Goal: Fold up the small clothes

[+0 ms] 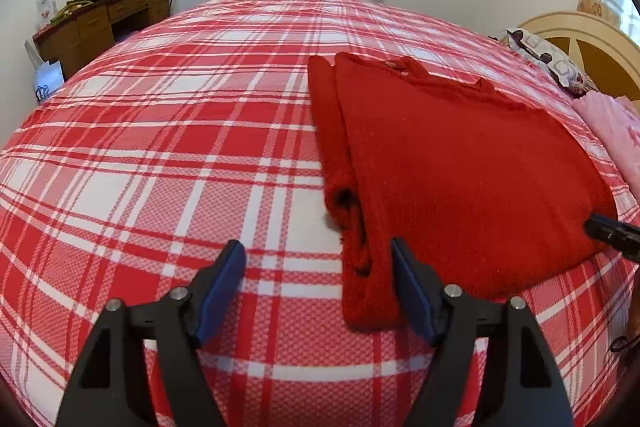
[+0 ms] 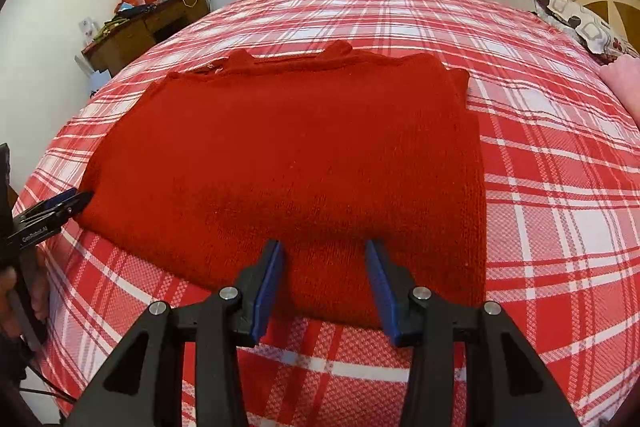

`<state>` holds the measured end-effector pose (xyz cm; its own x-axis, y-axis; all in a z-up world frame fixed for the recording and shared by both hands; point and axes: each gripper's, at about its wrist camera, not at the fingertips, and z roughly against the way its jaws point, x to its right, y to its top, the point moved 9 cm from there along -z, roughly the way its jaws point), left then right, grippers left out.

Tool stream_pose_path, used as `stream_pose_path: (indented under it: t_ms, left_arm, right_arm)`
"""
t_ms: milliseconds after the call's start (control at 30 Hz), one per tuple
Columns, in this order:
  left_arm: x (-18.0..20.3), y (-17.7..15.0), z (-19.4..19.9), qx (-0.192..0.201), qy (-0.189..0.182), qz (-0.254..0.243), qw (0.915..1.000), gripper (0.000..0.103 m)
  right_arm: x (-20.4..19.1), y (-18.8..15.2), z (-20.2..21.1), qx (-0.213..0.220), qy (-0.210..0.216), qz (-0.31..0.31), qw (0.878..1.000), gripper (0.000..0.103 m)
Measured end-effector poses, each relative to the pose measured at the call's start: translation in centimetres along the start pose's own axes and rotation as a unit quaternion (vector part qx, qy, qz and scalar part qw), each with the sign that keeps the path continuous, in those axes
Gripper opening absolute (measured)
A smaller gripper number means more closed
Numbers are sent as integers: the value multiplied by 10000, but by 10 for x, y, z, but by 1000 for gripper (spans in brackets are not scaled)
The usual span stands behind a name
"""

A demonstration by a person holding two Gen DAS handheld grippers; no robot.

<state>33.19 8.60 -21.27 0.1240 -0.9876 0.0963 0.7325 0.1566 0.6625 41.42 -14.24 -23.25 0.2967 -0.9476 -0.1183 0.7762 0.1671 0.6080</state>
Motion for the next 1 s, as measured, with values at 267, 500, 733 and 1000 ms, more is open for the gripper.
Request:
stream_pose_path:
  t_ms: [267,500,733,1000]
  left_arm:
    - [-11,2,11,115,-380,303,9988,83]
    - [-43,12,20,219,-316,591,9975,89]
    - [-67,29,11,177,-475,844,9951,89]
    - [-56,43,-18,-93,-1170,985,9882,89]
  right_arm:
    - [-30,8,16,72,-118,489,9987,47]
    - [-95,9,17,162,178,1197,9925,47]
    - [-165,-1,9,247,172,2245,9740,51]
    - [-220,-14,-6,331,8,3134,9491,52]
